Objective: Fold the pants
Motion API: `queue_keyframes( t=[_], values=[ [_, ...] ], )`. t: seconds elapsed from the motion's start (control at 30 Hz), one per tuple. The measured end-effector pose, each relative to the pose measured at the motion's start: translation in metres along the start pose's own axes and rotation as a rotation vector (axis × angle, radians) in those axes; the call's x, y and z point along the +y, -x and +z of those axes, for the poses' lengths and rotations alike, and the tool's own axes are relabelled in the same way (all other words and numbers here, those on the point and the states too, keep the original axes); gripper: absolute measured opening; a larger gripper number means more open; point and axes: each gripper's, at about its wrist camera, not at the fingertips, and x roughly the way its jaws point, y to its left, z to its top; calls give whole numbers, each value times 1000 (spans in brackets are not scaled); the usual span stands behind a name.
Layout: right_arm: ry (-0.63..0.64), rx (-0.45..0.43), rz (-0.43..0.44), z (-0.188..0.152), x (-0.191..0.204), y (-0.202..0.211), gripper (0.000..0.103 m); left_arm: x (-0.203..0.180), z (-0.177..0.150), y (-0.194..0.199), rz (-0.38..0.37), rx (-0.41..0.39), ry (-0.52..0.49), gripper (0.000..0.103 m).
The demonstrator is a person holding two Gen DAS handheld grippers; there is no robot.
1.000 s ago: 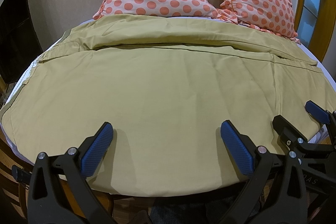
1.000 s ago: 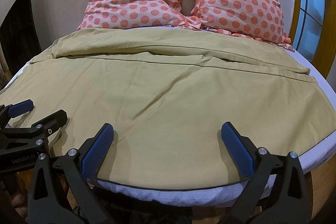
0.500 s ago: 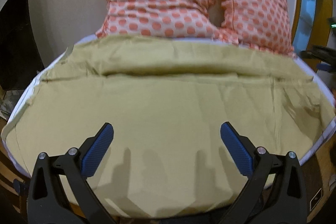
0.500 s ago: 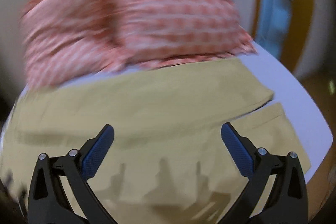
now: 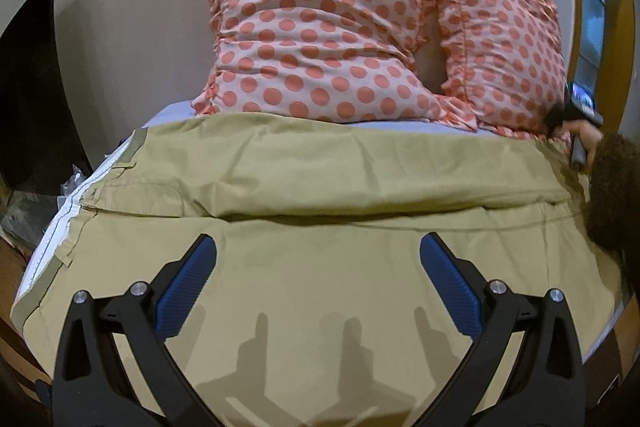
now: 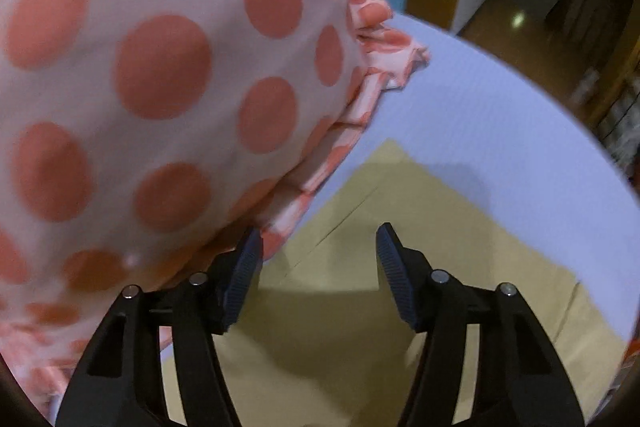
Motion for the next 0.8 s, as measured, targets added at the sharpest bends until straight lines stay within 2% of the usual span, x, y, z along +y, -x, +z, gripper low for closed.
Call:
queue_keyframes(
  t=[0.07,0.1,0.13,0.23,0.33,0.43,0.5,0.53,0.63,0.7,0.8],
  values=[
    [66,-53,29,-5,3,0,42,6,3,-3,-4,-3,23,101],
    [95,-74,64,-10,-1,2,26,10,5,-4,-3,-6,37,101],
    [107,-87,92,-14,-6,3,16,13,7,-5,-6,-6,49,101],
    [85,-103,214,-21,-31,0,6,25,15,-3,-47,-26,90,101],
    [-37,-93,388,-23,-69,1,4,38,23,0,-119,-35,130,101],
    [-86,-183,566,-39,-108,32,4,50,34,2,-230,-41,155,101],
    [-101,-243,687,-62,-140,64,4,61,45,-3,-298,-37,178,101],
    [-105,-260,740,-75,-154,78,4,63,50,-8,-305,-30,189,101],
    [-132,-311,851,-120,-207,112,4,72,68,-36,-331,37,251,101],
    [-157,-322,890,-143,-231,133,4,76,76,-60,-349,103,298,101],
    [-203,-313,938,-167,-265,143,4,75,86,-99,-356,191,358,101]
  ],
)
